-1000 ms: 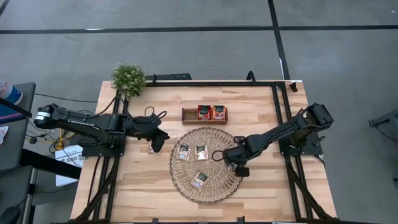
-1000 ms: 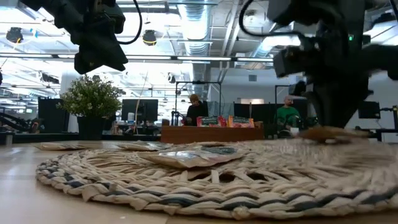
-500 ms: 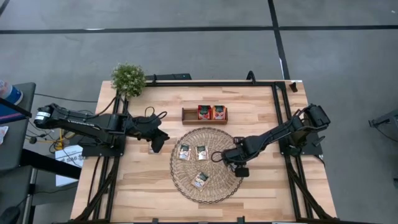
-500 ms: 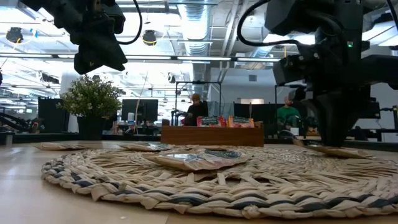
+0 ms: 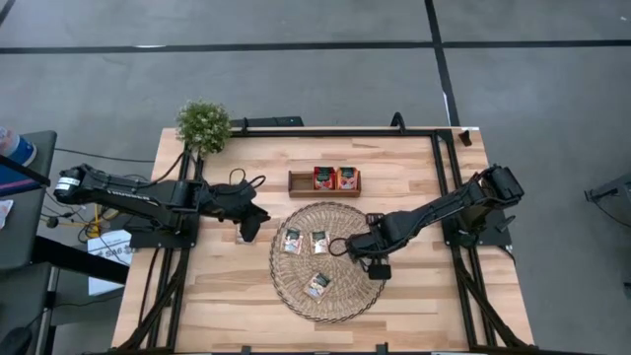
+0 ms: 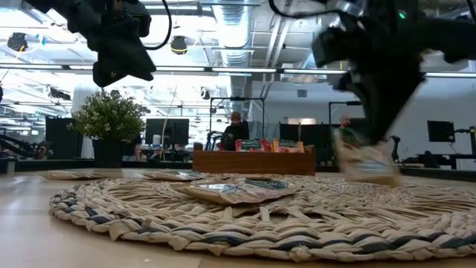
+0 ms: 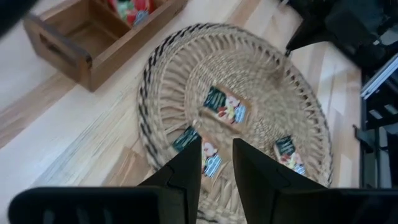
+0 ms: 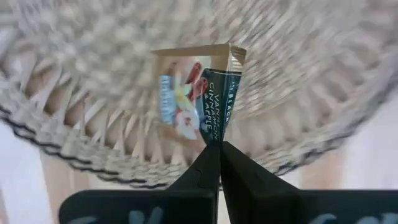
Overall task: Pick & Place Tea
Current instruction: Put the green tea bag to the left of the wooden organizer
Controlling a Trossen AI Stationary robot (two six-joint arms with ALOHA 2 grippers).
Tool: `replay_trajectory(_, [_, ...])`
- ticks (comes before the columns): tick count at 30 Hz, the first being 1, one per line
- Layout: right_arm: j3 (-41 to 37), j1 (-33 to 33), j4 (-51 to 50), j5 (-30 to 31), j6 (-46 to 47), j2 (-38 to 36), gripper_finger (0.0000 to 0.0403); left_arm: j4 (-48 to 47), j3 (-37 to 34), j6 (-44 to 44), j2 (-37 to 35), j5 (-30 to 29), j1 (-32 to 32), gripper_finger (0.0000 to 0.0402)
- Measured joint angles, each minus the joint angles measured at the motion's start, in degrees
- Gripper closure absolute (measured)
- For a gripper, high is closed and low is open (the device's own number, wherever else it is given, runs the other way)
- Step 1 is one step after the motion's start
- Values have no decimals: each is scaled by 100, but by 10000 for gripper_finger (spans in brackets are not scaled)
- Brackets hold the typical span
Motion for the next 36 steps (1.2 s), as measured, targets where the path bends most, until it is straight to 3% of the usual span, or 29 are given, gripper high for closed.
replay_trajectory(7, [828, -271, -191, 843, -142, 0, 402, 650, 0, 109, 0, -11, 0, 318])
replay_trajectory(12, [1265, -606, -123, 1023, -376, 0, 402, 959, 0, 269, 0, 14, 0, 318])
replay_trajectory(31, [2100, -1241, 1116, 471, -1234, 55, 403, 1670, 0, 475, 0, -162, 10, 318])
replay_trajectory(36, [2113, -1241, 1537, 236, -1352, 55, 403, 2021, 0, 470, 64, -184, 99, 297])
